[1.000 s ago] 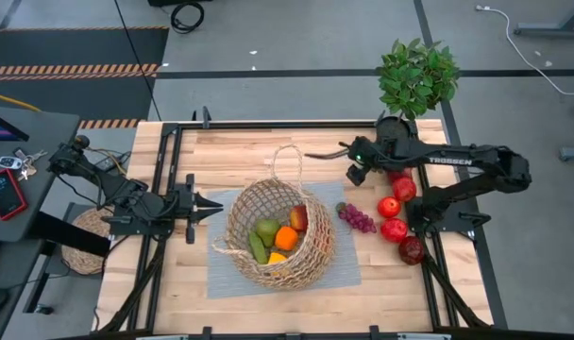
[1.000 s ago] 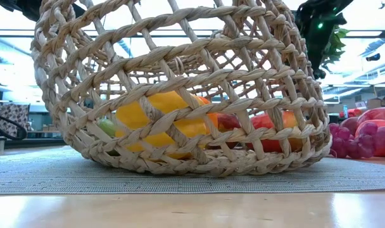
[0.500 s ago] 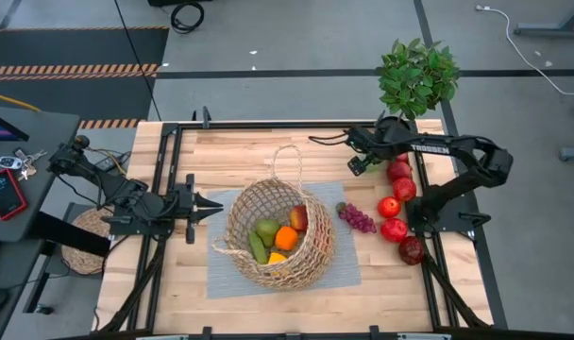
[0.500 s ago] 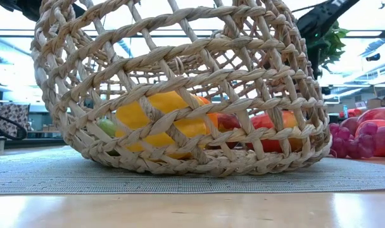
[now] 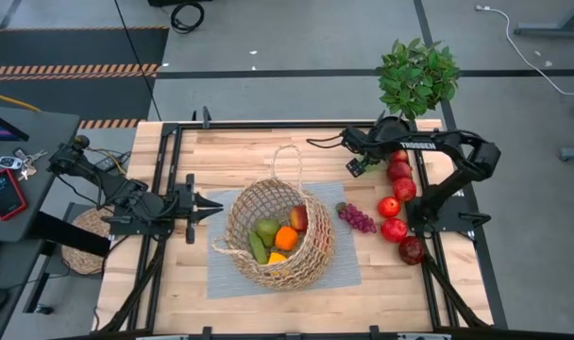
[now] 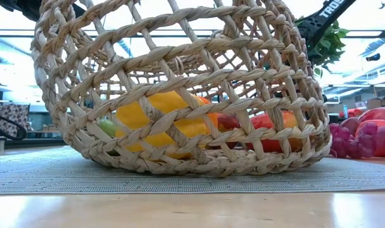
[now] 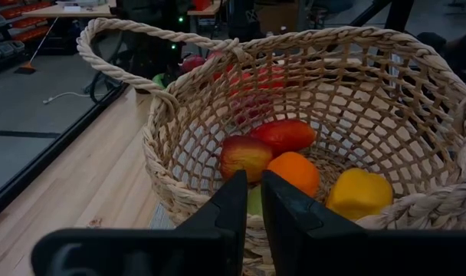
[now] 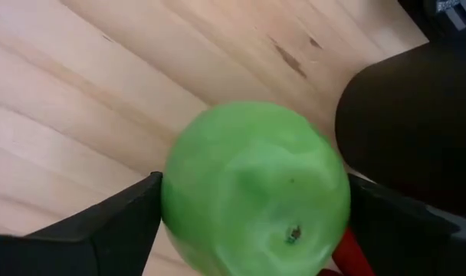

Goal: Build produce basket
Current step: Put the green apple into the basket

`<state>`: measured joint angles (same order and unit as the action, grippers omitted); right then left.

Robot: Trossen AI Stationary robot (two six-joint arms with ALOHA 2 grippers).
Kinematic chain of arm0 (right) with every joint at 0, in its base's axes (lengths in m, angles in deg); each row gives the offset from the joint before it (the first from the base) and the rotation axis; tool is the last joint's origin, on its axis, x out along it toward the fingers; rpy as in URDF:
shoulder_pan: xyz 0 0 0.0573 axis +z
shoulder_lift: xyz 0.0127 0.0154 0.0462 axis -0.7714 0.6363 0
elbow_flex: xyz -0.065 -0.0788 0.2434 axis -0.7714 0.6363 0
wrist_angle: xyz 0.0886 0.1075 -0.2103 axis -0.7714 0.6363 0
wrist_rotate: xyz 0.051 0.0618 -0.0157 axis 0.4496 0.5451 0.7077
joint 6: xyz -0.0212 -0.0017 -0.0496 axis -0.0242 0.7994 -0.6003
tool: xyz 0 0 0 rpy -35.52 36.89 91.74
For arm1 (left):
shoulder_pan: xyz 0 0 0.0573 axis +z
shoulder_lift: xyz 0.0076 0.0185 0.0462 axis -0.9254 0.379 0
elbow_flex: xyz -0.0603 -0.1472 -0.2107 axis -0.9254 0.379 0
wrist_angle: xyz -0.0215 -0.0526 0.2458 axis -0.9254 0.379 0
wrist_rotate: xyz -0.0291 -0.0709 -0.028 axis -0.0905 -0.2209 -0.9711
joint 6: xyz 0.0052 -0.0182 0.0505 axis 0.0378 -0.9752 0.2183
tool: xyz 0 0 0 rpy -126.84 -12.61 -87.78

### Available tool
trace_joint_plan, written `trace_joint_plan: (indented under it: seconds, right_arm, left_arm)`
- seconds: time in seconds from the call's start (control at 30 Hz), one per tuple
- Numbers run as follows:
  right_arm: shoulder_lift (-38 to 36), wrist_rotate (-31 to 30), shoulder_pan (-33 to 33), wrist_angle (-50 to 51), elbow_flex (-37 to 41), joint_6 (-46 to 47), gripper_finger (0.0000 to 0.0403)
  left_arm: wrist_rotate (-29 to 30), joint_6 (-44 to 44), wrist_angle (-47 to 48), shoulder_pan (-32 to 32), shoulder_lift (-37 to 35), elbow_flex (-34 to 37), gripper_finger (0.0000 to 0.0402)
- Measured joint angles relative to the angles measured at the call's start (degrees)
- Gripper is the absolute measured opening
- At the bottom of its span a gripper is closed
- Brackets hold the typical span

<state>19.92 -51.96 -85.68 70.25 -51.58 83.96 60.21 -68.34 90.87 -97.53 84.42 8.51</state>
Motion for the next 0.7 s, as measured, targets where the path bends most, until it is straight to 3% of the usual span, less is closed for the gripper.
trace_joint_plan:
  seconds: [0.4,0.7]
  right_arm:
    - [-10.52,2.05,3.87,-0.89,-0.15,-1.65,0.0354]
    - [-22.72,0.56,16.85,-19.97,-0.72,-4.23,0.0353]
  left_arm:
    - [0.00,0.00,0.00,-0.02,0.02,0.00,0.0048]
    - [0.02,0.00,0.00,-0.02,0.02,0.00,0.0048]
